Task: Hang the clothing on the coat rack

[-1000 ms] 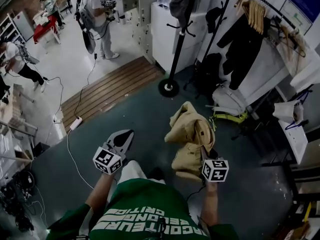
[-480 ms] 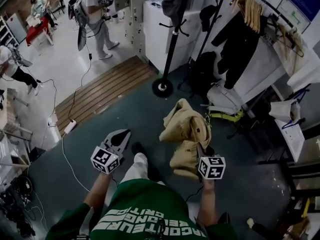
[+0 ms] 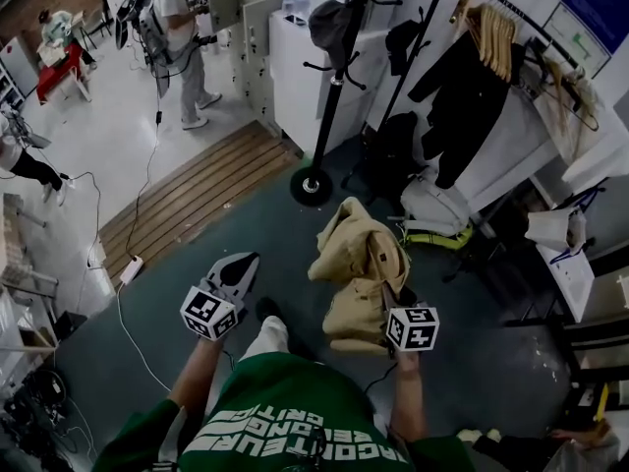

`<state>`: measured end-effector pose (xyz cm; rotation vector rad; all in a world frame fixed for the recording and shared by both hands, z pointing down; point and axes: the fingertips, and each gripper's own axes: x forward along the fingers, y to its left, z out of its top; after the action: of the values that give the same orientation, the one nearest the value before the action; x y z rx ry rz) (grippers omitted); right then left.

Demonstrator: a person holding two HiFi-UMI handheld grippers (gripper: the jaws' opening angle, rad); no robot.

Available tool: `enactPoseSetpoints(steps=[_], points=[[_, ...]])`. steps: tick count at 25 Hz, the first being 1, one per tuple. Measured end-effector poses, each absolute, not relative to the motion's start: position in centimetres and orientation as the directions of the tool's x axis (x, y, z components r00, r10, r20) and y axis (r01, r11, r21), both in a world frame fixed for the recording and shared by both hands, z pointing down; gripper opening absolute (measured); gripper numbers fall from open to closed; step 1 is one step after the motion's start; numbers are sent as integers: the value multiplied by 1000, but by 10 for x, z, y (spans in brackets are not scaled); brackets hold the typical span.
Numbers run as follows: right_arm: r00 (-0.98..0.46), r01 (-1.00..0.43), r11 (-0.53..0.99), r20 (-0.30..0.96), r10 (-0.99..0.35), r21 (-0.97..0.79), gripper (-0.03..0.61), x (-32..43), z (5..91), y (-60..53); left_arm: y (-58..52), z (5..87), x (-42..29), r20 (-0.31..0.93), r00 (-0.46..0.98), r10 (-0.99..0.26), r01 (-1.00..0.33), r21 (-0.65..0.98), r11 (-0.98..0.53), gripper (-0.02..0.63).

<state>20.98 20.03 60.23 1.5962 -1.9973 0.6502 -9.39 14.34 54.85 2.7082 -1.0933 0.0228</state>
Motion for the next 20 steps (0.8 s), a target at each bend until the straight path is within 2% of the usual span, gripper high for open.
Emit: enactPoseSetpoints(steps=[20], points=[[-158,-985,168,636,-755,-46,78,157,594,39,-21,555,-151,106,748,-655,-661,217,-719,5]])
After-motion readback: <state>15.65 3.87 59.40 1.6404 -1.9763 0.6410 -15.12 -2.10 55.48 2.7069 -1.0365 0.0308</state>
